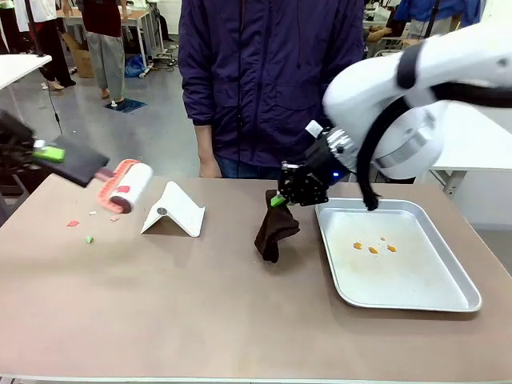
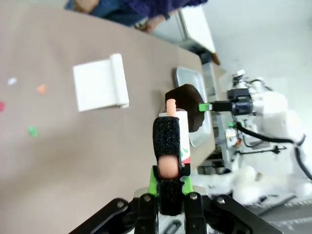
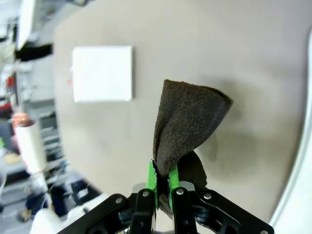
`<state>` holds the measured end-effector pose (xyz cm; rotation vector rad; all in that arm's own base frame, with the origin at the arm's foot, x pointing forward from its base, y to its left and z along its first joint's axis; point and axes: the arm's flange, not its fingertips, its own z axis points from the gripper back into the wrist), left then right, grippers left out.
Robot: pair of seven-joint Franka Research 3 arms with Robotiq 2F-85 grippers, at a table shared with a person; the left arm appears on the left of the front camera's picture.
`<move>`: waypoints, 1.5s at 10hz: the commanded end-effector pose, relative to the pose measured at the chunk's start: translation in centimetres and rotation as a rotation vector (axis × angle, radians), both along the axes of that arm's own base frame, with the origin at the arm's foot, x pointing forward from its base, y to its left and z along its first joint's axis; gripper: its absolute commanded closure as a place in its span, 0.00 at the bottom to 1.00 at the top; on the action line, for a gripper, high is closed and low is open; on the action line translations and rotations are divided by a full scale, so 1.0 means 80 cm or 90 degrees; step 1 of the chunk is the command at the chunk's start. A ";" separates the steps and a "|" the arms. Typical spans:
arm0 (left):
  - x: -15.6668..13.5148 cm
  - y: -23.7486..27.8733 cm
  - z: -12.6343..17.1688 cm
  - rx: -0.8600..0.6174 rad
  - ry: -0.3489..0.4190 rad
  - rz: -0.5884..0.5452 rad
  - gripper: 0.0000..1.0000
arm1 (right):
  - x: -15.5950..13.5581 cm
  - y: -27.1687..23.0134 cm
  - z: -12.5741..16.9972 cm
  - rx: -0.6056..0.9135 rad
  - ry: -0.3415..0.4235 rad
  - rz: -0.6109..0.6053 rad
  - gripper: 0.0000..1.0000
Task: Clean the surface of the table.
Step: Hold the Lint Roller with your left hand and the towel with your right hand.
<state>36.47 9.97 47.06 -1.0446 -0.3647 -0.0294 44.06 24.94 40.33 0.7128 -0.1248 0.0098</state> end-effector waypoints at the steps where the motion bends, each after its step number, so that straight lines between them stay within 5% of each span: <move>1: -0.009 0.066 -0.004 -0.044 0.001 -0.015 0.91 | -0.052 -0.074 -0.013 0.056 -0.005 0.089 1.00; 6: -0.028 0.246 -0.044 -0.211 0.064 -0.069 0.91 | -0.142 -0.252 0.010 0.218 -0.072 0.108 1.00; 9: -0.022 0.331 -0.083 -0.230 0.031 -0.042 0.91 | -0.184 -0.391 0.010 0.322 -0.103 -0.008 1.00; 12: -0.043 0.361 -0.108 -0.260 0.015 0.082 0.91 | -0.212 -0.476 -0.029 0.403 -0.102 -0.086 1.00; 14: -0.040 0.350 -0.113 -0.205 0.045 0.131 0.91 | -0.228 -0.482 -0.036 0.453 -0.179 -0.151 1.00; 15: -0.049 0.375 -0.120 -0.241 0.029 0.082 0.91 | -0.199 -0.512 -0.014 0.400 -0.095 -0.115 1.00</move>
